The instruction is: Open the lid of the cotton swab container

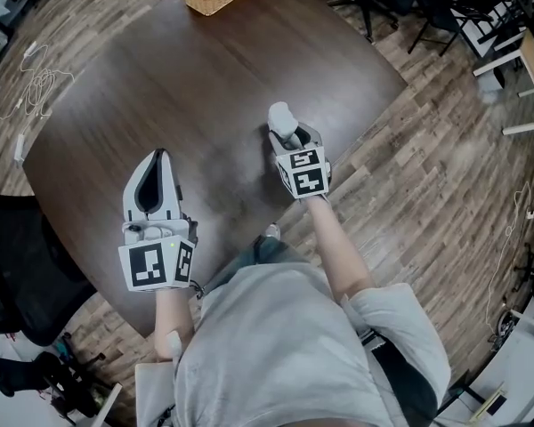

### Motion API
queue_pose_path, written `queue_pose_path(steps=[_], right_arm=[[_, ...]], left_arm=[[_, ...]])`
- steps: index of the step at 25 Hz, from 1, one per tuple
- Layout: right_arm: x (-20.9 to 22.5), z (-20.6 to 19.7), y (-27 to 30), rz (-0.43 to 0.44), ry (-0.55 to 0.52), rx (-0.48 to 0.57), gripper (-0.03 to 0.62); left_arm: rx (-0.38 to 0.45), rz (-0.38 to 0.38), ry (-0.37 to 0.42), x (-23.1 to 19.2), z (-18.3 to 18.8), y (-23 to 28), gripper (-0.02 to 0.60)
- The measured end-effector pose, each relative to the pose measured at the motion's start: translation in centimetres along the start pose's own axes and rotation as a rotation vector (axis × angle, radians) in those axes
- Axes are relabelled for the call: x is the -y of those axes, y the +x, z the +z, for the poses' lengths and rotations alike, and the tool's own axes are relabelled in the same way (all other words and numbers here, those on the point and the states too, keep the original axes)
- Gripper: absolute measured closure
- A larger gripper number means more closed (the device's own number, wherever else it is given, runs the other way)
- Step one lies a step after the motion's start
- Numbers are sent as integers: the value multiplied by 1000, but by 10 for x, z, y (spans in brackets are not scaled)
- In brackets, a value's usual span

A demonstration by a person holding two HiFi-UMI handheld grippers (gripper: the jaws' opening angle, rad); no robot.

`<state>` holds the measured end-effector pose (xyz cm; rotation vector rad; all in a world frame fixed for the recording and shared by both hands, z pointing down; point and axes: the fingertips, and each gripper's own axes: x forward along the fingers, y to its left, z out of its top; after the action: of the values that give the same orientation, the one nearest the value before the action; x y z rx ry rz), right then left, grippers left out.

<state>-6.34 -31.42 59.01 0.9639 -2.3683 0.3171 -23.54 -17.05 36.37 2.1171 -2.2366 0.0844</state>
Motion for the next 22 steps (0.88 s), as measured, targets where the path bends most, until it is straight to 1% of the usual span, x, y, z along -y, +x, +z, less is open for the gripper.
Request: queue_pose_path(steps=[6,10,13,16,19,22], right_arm=[[-14,38,-44,89,-32,90,398],[-25,65,-76,170,-42,142,398],[-31,80,-97,211,-53,174,398],[-36,89,-116,249,-75,182,398],[-40,94,-133,276,-113,177,398],[-48,97,-152,307,-140,183,398]], left_arm=[[24,-80,18,19,8,13,569],[52,-175,32,39,16,21,569],[76,-265,48,59,23,26,569],[99,-363,73,79,30,29,568],[131,-479,88,100,42,30,568],[166,-610,95,119,54,26,565]])
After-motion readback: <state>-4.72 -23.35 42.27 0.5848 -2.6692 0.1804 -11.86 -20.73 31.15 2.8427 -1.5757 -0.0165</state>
